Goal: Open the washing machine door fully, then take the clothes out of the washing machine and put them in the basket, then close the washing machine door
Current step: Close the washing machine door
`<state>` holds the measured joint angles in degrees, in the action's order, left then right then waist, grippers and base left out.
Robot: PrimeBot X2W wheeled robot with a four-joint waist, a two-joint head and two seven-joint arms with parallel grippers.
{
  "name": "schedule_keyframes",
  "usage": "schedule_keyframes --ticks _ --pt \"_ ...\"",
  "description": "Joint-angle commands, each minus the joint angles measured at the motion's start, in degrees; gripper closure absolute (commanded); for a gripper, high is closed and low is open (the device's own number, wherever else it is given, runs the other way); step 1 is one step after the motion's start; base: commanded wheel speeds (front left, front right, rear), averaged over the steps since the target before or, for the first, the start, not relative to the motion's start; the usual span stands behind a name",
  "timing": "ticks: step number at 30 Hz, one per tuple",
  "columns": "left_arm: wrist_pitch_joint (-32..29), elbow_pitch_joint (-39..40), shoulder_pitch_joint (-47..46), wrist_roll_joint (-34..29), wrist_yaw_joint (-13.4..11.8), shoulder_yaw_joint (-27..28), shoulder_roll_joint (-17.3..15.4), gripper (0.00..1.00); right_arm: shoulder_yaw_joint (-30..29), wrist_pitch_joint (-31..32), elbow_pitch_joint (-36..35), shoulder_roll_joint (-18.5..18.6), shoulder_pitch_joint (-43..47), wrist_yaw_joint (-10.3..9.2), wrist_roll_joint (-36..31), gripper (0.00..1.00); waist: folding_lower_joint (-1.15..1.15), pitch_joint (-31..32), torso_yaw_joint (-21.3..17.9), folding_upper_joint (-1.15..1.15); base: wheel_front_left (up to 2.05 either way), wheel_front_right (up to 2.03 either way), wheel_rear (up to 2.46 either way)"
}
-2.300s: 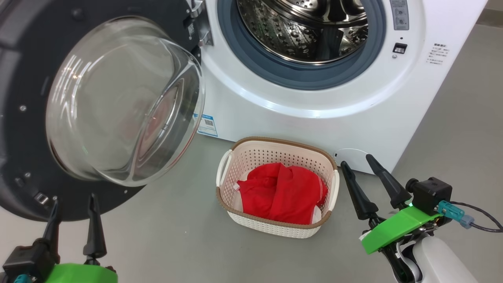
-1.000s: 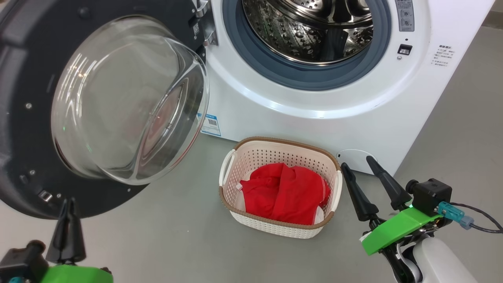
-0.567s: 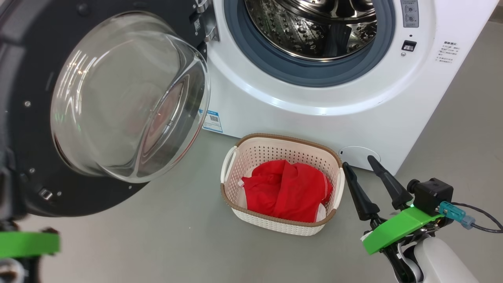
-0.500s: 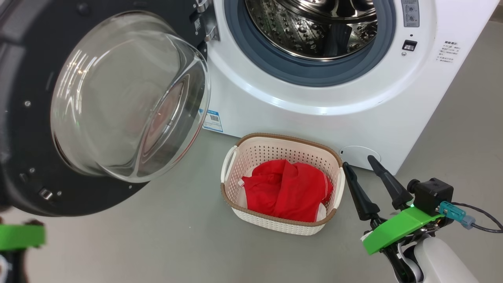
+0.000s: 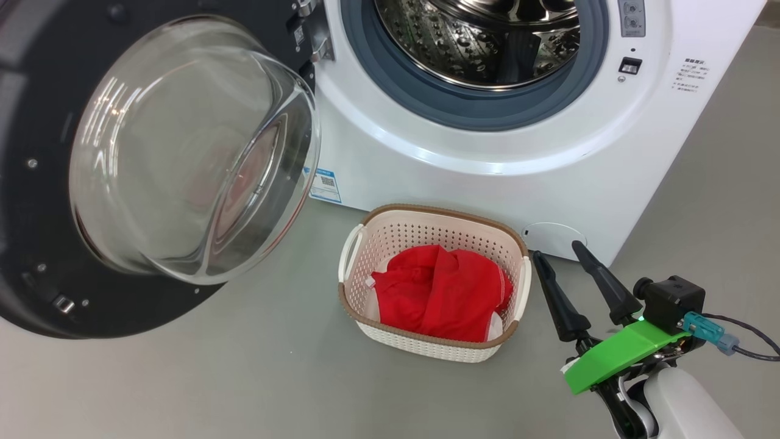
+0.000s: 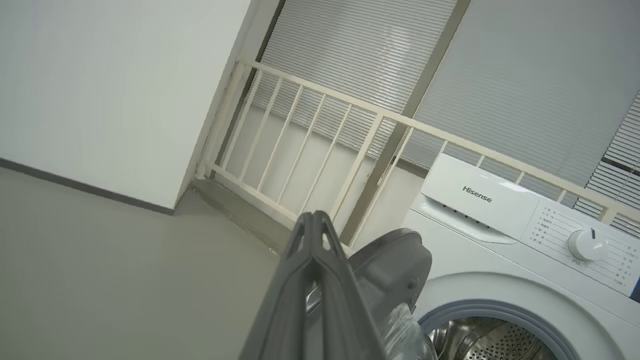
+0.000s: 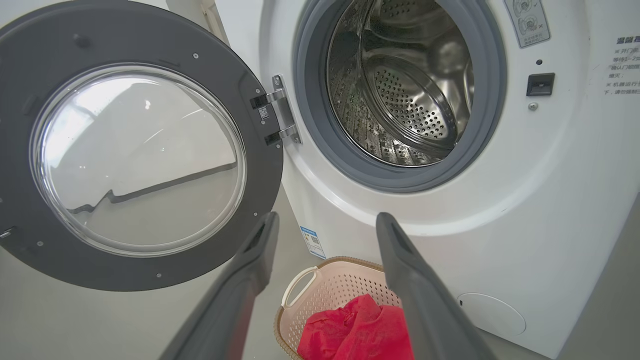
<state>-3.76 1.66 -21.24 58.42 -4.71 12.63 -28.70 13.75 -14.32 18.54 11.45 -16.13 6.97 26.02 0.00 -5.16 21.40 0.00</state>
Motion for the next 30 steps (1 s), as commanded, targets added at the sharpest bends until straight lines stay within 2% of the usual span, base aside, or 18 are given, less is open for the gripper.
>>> schedule_keyframes --ticks 1,10,16,22,30 --pt "-2.7 -2.0 -4.1 3.4 -0.1 3.4 -3.1 1.00 0.9 -0.7 -1.3 0.2 -0.2 0.52 1.0 0.00 0.00 0.1 -0.3 0.00 0.00 0.00 0.00" --pt "-12.1 -19.6 -11.2 15.9 -2.4 7.8 -2.9 1.00 1.0 -0.7 -1.4 0.1 -0.1 0.52 1.0 0.00 0.00 0.1 -1.8 0.00 0.00 0.00 0.00" --pt "-17.5 -27.6 -11.9 18.8 -3.4 7.8 -3.7 1.00 0.8 -0.7 -1.4 0.0 0.0 0.52 1.0 0.00 0.00 0.2 -3.0 0.00 0.00 0.00 0.00" --pt "-21.7 -32.6 -12.7 21.2 -3.4 7.9 -4.1 1.00 0.9 -0.7 -1.3 -0.2 0.2 0.52 1.0 0.00 0.00 0.4 -3.8 0.00 0.00 0.00 0.00" --pt "-25.1 -34.8 -13.1 22.7 -2.6 7.2 -3.7 1.00 1.0 -0.7 -1.3 -0.3 0.2 0.52 1.0 0.00 0.00 0.5 -4.3 0.00 0.00 0.00 0.00"
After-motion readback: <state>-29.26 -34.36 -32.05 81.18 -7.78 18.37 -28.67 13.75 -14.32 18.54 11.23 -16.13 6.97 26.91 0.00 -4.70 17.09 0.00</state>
